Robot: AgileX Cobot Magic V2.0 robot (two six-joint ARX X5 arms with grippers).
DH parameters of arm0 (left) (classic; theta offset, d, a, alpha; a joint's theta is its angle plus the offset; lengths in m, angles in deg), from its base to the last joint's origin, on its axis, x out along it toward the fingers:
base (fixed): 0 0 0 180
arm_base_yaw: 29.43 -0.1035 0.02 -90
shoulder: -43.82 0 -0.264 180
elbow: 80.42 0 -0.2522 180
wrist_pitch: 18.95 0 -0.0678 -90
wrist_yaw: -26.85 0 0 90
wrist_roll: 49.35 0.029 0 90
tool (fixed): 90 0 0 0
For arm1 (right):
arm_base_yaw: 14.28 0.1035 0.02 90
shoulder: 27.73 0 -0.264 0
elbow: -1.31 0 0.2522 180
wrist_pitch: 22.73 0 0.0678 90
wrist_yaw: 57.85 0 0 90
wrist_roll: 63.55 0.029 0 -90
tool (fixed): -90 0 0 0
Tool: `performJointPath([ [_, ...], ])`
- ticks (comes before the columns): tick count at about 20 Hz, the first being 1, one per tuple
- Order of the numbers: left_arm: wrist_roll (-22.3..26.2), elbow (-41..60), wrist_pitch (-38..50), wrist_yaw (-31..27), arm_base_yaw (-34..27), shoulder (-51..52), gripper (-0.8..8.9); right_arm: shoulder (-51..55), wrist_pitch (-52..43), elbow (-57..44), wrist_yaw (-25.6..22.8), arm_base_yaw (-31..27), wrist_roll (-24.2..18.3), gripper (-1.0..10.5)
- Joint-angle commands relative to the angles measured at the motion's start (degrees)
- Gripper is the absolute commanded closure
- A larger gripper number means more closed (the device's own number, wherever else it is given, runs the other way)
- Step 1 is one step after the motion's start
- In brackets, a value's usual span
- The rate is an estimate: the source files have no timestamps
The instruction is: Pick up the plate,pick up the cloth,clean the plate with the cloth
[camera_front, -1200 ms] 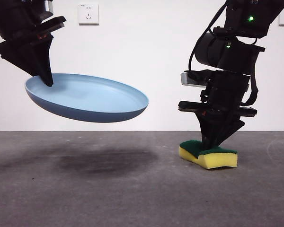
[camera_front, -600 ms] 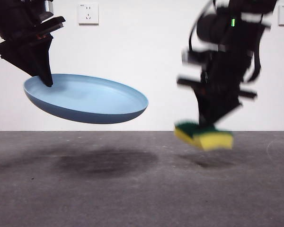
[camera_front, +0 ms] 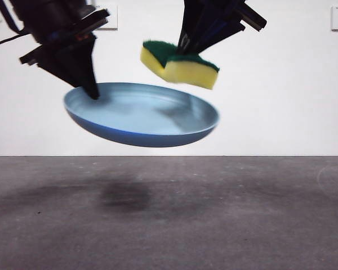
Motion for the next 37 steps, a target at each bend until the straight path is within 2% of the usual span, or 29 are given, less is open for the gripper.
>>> performJointPath([
  [1, -0.5, -0.33, -0.09, 0.59, 2.29, -0.46, 8.21, -1.95, -0.94, -0.24, -5.07, 1.38, 1.33, 9.6],
  [6, -1.57, -0.33, 0.7, 0.76, 3.85, -0.46, 8.21, -6.62, -4.13, -0.24, -5.29, 3.13, 2.36, 9.6],
  [10, -1.55, -0.33, 1.92, 0.44, 3.61, -0.46, 8.21, -9.64, -5.99, -0.24, 1.95, 7.1, 2.34, 9.6],
  [14, -1.44, -0.33, 2.34, 0.42, 1.64, -0.46, 8.22, -9.84, 0.52, -0.24, 1.68, 10.36, 2.1, 9.6],
  [16, -1.44, -0.33, 2.12, 0.83, -0.02, -0.46, 8.22, -9.84, 6.38, -0.24, -2.21, 10.43, 0.48, 9.6],
  [18, -1.31, -0.33, 1.07, 2.78, -1.73, -0.46, 8.22, -9.84, 10.64, -0.26, -12.61, 10.29, 0.04, 9.6],
  [20, -1.09, -0.33, 0.09, 6.82, -2.73, -0.46, 8.22, -9.84, 10.67, -0.24, -20.26, 9.25, 0.07, 9.6],
  [21, -0.81, -0.33, -0.26, 8.7, -2.84, -0.46, 8.22, -9.84, 9.64, -0.24, -22.51, 8.13, 0.09, 9.6],
  [23, 0.07, -0.33, -0.79, 11.45, -2.82, -0.46, 8.22, -9.84, 5.9, -0.24, -22.86, 5.84, 0.09, 9.6],
  [27, 0.22, -0.33, -1.57, 14.43, -2.34, -0.46, 8.22, -9.84, -2.62, -0.24, -19.82, 3.58, 0.15, 9.6],
  [32, 0.2, -0.33, -0.9, 15.56, -1.84, -0.46, 8.22, -9.86, -10.97, -0.24, -9.38, 2.49, 1.27, 9.6],
  [37, -0.07, -0.33, 1.05, 15.61, -1.84, -0.46, 8.22, -10.56, -12.68, -0.24, -0.24, 3.72, 3.45, 9.6],
])
